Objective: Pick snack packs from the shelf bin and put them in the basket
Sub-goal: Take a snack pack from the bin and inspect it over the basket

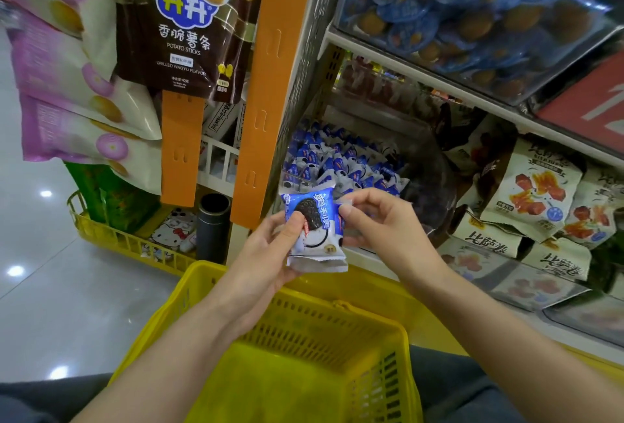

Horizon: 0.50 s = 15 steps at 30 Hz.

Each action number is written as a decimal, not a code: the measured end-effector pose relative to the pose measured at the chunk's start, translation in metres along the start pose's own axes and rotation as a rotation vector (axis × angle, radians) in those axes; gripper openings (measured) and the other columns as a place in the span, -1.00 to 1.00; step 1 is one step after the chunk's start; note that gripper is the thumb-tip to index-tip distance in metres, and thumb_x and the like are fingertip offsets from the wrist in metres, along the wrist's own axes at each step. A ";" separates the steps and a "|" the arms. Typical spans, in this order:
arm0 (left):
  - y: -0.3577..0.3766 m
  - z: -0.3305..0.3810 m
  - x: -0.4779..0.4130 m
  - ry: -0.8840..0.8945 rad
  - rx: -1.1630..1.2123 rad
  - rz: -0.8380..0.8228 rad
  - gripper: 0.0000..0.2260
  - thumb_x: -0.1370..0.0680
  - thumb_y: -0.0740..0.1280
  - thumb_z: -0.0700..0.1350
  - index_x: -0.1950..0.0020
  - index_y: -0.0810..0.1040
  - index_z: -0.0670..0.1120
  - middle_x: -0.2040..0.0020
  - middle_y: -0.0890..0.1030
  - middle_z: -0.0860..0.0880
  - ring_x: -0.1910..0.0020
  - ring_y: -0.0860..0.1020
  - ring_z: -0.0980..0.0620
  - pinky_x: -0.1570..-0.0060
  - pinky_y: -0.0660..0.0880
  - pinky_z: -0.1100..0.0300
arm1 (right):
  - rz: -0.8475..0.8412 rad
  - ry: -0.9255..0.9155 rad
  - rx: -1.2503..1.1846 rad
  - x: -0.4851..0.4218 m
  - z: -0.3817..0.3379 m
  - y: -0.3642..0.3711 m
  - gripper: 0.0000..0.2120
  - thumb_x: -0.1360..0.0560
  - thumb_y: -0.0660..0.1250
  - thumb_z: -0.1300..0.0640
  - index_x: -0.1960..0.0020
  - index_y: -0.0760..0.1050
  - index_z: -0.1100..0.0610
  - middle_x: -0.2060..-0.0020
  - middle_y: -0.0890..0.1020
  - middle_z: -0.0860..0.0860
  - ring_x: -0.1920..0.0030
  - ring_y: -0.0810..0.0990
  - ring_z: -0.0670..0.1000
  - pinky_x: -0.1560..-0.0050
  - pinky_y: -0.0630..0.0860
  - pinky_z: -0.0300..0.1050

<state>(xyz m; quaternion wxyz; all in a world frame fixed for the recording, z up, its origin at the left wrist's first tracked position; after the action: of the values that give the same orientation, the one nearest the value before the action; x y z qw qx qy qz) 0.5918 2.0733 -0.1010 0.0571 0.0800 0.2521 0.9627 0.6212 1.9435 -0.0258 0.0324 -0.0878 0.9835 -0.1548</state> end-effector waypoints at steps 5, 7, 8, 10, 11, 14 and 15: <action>0.002 -0.004 -0.001 -0.084 -0.090 -0.015 -0.48 -0.37 0.27 0.17 -0.22 0.47 -0.09 -0.03 0.67 -0.09 0.01 0.64 -0.04 0.16 0.59 0.15 | -0.137 0.015 0.001 0.011 0.002 0.004 -0.78 -0.56 0.15 0.05 -0.13 0.50 0.02 0.15 0.69 -0.19 0.12 0.65 -0.19 0.24 0.53 -0.38; 0.002 -0.005 0.000 -0.081 -0.158 0.004 -0.46 -0.34 0.28 0.21 -0.22 0.46 -0.05 -0.02 0.67 -0.06 0.03 0.65 -0.01 0.16 0.57 0.16 | -0.175 0.000 0.067 0.015 0.002 0.006 -0.83 -0.53 0.24 0.10 -0.10 0.50 -0.06 0.18 0.67 -0.26 0.14 0.63 -0.25 0.26 0.52 -0.39; 0.002 -0.005 0.000 -0.082 -0.196 0.007 -0.44 -0.31 0.29 0.23 -0.22 0.47 -0.03 -0.01 0.67 -0.03 0.03 0.65 0.01 0.13 0.56 0.16 | -0.182 -0.004 0.105 0.015 0.003 0.007 -0.82 -0.51 0.29 0.13 -0.05 0.50 -0.11 0.18 0.66 -0.28 0.15 0.63 -0.25 0.27 0.54 -0.36; 0.002 -0.006 0.001 -0.081 -0.264 0.029 -0.42 -0.27 0.30 0.28 -0.21 0.48 0.02 -0.02 0.67 0.01 -0.02 0.63 0.04 -0.06 0.54 0.08 | -0.164 -0.005 0.181 0.015 0.006 0.007 -0.80 -0.47 0.35 0.15 0.00 0.50 -0.13 0.13 0.66 -0.23 0.13 0.64 -0.21 0.19 0.60 -0.25; 0.001 -0.005 0.001 -0.077 -0.293 0.050 -0.44 -0.27 0.30 0.28 -0.19 0.50 0.05 -0.02 0.66 0.03 -0.06 0.60 0.04 -0.18 0.48 0.01 | -0.142 -0.001 0.214 0.015 0.006 0.006 -0.81 -0.45 0.38 0.14 -0.01 0.51 -0.10 0.10 0.65 -0.18 0.11 0.64 -0.17 0.13 0.62 -0.20; -0.004 -0.002 0.002 -0.057 -0.305 0.135 -0.48 -0.27 0.33 0.26 -0.16 0.50 0.06 -0.07 0.64 0.02 -0.14 0.55 0.02 -0.30 0.36 -0.11 | -0.087 0.001 0.206 0.015 0.008 0.004 -0.85 -0.43 0.40 0.12 0.02 0.51 -0.02 0.13 0.66 -0.10 0.13 0.66 -0.12 0.11 0.62 -0.16; -0.005 -0.001 0.001 -0.046 -0.294 0.155 -0.49 -0.28 0.33 0.25 -0.16 0.49 0.05 -0.09 0.63 0.01 -0.15 0.54 0.02 -0.30 0.35 -0.11 | -0.073 -0.001 0.164 0.015 0.008 0.004 -0.87 -0.43 0.40 0.15 0.05 0.51 0.00 0.17 0.67 -0.09 0.17 0.66 -0.12 0.15 0.62 -0.19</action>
<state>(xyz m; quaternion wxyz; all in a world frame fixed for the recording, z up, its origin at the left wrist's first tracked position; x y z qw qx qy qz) 0.5906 2.0776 -0.1045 -0.0003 0.1121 0.1002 0.9886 0.6070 1.9417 -0.0351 0.0342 -0.1209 0.9636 -0.2360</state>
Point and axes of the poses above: each hand's wrist, its own x-axis away from the middle knuckle, its own y-axis out of the palm, z = x × y, the point moved 6 cm from there along -x, towards the middle knuckle
